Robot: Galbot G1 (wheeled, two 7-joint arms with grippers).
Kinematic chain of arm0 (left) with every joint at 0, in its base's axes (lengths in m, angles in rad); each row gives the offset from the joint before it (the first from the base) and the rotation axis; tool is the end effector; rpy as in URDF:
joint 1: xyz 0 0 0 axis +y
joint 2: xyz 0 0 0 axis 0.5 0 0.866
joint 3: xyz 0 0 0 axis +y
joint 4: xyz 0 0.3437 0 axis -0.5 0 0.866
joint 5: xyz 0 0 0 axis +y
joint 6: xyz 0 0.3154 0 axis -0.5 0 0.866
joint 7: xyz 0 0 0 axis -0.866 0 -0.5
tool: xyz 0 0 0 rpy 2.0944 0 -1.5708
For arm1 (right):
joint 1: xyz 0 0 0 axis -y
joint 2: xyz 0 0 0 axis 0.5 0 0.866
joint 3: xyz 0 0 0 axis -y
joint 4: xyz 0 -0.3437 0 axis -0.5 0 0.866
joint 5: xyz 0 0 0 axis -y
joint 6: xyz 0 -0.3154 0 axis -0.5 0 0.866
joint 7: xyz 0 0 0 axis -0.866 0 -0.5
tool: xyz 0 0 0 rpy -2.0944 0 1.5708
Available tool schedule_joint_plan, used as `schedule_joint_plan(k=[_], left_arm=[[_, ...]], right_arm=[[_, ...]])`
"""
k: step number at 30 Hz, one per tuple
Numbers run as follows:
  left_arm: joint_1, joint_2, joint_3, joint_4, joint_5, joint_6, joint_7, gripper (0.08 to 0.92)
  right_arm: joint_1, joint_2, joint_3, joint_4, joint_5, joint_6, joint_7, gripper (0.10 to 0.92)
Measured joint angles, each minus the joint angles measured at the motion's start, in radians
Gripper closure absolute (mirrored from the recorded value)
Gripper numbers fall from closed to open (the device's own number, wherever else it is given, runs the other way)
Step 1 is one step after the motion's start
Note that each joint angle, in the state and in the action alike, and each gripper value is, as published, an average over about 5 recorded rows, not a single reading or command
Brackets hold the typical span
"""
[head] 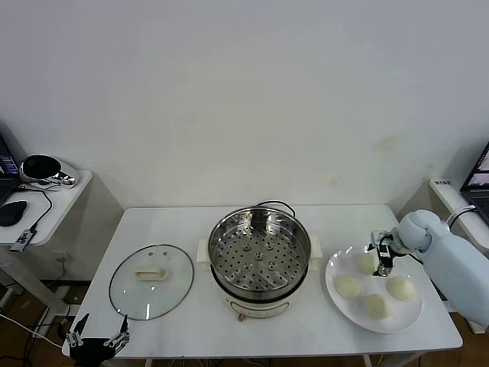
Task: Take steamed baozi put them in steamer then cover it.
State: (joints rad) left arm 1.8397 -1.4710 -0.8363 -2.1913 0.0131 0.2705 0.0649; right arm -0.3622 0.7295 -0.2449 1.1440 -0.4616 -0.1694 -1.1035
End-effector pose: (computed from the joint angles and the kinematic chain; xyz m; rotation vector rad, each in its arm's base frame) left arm 0.0634 0.0945 -0.2803 0.2033 -2.6812 -0.3473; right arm 0.4540 -0.2206 -0.2294 1.0216 -1.4697 1.3603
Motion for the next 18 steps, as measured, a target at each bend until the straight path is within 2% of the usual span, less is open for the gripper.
schedule_joint_plan(k=[18], left_arm=[[-0.001,-0.003,0.01,0.005,0.005,-0.002,-0.002,0.177]], right_arm=[[0.001,-0.027,0.019,0.014,0.031,-0.014,0.004,0.421]])
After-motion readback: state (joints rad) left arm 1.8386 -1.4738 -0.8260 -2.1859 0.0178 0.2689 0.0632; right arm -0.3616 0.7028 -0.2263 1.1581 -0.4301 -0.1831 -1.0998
